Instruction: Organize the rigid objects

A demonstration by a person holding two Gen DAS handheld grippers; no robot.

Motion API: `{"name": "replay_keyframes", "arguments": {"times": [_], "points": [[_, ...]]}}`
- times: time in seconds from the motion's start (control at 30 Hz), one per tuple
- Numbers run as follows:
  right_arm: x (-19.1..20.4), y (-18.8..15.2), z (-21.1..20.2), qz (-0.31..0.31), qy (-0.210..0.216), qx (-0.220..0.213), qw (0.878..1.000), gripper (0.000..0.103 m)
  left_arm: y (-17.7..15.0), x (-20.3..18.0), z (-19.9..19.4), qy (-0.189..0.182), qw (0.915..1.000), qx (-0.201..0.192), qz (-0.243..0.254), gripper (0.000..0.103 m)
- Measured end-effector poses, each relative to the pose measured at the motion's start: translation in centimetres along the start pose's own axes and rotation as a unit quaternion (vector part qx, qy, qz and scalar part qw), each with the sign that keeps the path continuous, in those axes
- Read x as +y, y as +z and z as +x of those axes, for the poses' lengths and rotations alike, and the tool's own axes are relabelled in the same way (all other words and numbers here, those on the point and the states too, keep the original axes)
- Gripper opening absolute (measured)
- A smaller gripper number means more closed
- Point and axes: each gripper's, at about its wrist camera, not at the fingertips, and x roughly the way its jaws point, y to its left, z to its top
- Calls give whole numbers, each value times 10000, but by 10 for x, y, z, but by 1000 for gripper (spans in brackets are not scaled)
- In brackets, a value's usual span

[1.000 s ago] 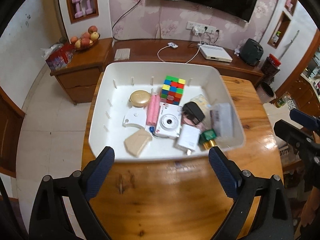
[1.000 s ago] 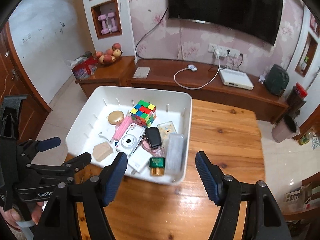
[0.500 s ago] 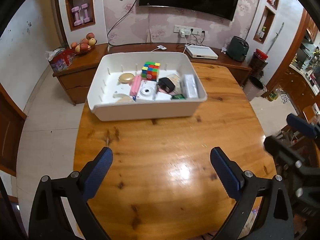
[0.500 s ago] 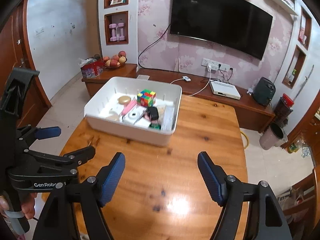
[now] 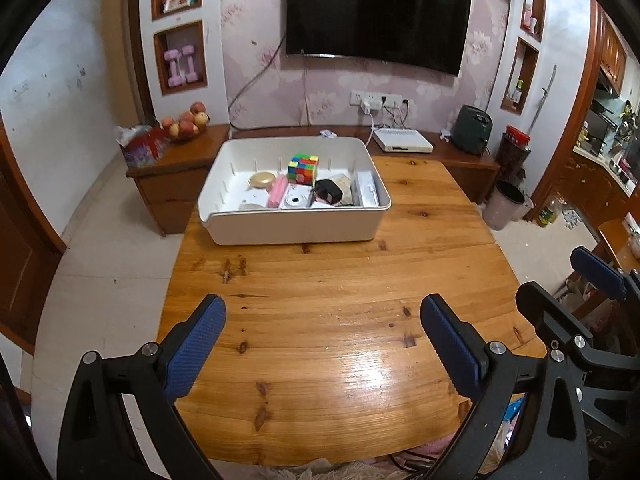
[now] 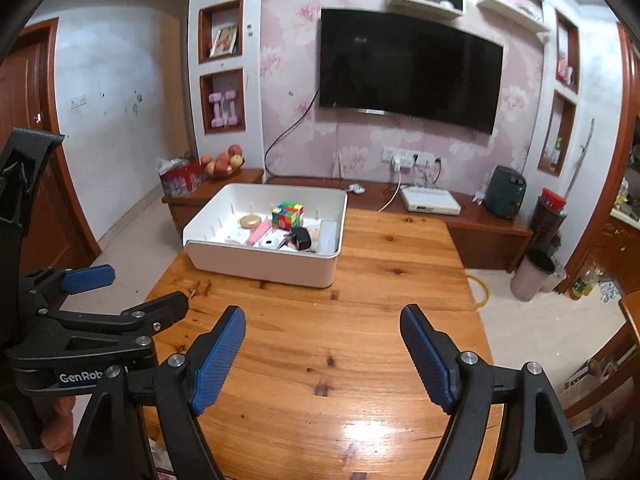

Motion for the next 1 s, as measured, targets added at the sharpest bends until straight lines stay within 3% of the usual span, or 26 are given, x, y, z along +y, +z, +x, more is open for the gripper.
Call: {"name": "replay_keyframes", "arguments": {"times": [0.43, 1.0], "points": [[-6, -10, -20, 61, -72, -148, 9998, 81, -15, -4, -4, 122, 9996, 207, -163, 98], [-18, -10, 1, 217, -8, 178, 9996, 81, -10, -6, 8, 131, 9989, 409, -191, 98]]}}
